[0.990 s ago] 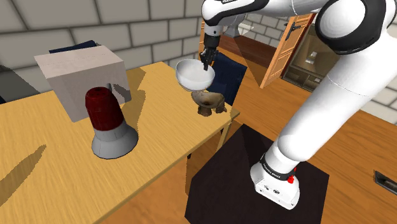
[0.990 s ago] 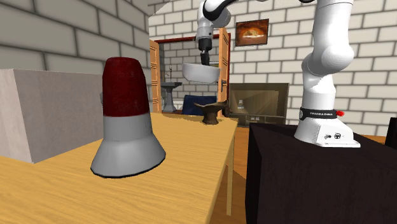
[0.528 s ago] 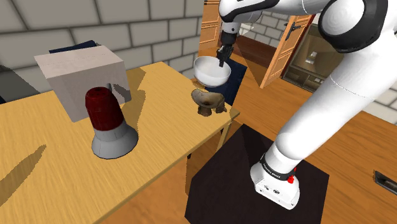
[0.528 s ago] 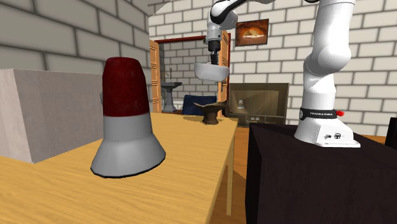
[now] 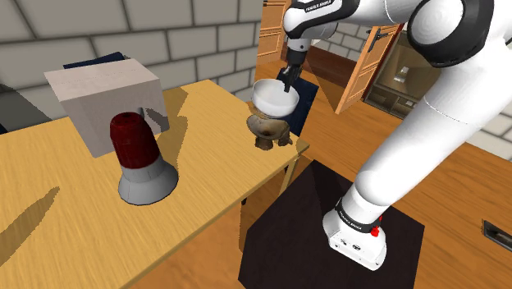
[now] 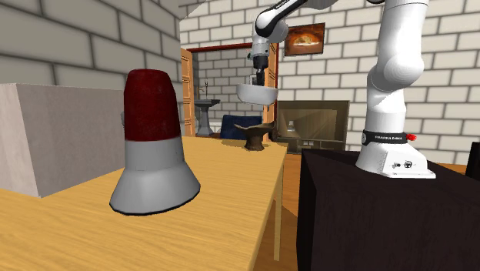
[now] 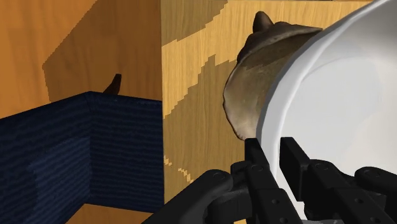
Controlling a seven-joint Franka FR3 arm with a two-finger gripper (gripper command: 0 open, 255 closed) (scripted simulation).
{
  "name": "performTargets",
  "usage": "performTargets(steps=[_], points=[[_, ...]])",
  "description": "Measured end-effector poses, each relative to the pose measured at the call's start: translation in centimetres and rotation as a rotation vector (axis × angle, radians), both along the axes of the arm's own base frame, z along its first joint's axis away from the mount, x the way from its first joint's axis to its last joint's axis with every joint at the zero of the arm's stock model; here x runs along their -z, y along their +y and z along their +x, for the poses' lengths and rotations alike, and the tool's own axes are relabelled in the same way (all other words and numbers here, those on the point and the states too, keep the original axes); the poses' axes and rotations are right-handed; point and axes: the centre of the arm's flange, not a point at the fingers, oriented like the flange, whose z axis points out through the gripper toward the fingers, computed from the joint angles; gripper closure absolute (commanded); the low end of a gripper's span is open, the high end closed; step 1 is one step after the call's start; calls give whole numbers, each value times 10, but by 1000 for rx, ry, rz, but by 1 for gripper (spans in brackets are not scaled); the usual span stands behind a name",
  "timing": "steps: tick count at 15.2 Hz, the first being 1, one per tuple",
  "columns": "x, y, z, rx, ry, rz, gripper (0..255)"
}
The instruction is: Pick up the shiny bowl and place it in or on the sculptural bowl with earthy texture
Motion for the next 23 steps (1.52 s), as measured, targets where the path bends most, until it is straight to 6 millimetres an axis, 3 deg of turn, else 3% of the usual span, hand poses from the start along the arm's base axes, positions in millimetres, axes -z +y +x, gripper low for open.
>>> performTargets(steps=[13,19,20,23], points=[[67,-1,0,0,0,0,255],[71,-1,1,0,0,0,255],[71,-1,1,0,0,0,0],[70,-1,1,0,-1,0,0]])
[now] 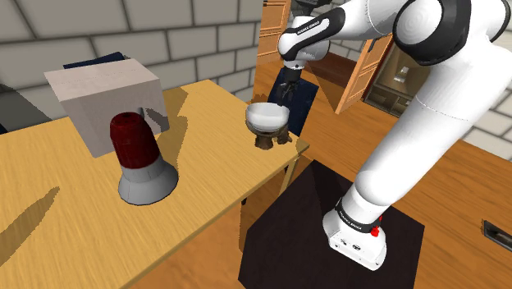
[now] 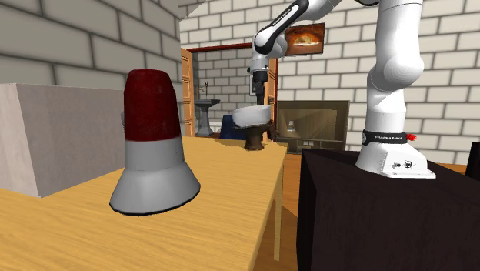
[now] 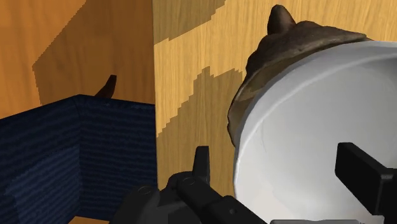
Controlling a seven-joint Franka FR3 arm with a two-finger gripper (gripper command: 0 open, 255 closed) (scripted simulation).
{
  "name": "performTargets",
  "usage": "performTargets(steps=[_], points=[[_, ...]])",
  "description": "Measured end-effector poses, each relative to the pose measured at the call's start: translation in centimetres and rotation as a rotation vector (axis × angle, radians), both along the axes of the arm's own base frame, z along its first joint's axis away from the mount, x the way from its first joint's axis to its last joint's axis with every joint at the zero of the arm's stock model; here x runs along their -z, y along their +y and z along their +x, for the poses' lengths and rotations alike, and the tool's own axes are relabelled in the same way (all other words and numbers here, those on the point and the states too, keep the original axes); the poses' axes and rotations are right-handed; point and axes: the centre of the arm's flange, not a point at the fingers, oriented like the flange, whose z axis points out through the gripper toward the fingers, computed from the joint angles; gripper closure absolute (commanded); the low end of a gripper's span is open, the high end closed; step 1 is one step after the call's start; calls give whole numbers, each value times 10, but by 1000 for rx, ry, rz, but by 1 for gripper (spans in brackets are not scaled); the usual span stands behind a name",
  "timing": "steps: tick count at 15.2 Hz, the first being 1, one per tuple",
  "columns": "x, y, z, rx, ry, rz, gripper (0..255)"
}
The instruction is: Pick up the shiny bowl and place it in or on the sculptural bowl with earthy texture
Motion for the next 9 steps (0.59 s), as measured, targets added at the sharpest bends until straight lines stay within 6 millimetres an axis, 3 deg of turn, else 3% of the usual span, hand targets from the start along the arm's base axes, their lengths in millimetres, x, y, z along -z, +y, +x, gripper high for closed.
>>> performTargets(steps=[3,7,9], points=[[0,0,0,0,0,0,0],[-39,-2,-1,0,-2,-1,0],[-48,-2,1,0,-1,0,0]])
